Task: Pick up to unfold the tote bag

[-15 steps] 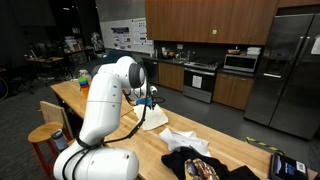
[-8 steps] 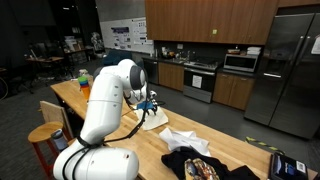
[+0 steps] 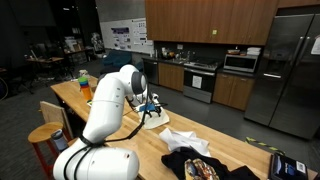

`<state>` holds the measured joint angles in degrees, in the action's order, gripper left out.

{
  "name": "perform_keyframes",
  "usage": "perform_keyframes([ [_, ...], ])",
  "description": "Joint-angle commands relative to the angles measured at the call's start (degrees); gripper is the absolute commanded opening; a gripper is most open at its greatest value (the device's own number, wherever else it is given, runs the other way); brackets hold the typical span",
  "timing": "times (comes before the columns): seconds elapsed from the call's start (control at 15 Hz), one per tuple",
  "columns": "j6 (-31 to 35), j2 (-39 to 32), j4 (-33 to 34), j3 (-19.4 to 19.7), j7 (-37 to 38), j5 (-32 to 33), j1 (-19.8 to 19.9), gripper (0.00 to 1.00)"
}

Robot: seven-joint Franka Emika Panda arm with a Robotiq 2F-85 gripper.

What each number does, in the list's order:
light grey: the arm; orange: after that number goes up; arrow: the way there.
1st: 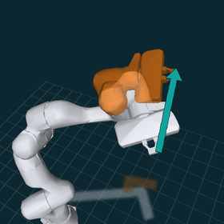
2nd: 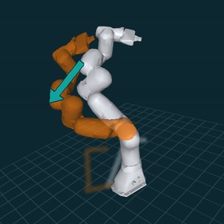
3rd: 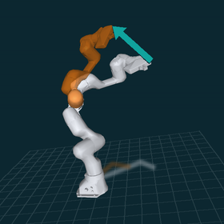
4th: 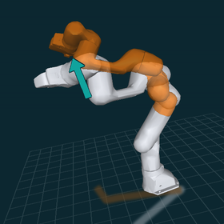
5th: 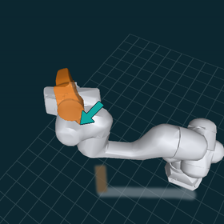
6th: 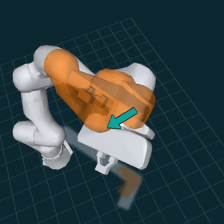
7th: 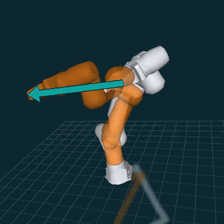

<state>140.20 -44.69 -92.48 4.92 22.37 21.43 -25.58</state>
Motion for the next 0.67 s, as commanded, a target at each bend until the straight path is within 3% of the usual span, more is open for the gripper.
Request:
perform_keyframes([
  [0.0, -1.83, -2.86, 5.23, 0.25, 4.36, -1.84, -0.4, 0.66],
  [0.33, -2.08, -3.96, 7.51, -0.36, 8.57, -5.64, -0.33, 0.26],
  [0.6, -1.41, -3.69, 7.05, -0.83, 10.47, -7.99, -0.21, 0.01],
])
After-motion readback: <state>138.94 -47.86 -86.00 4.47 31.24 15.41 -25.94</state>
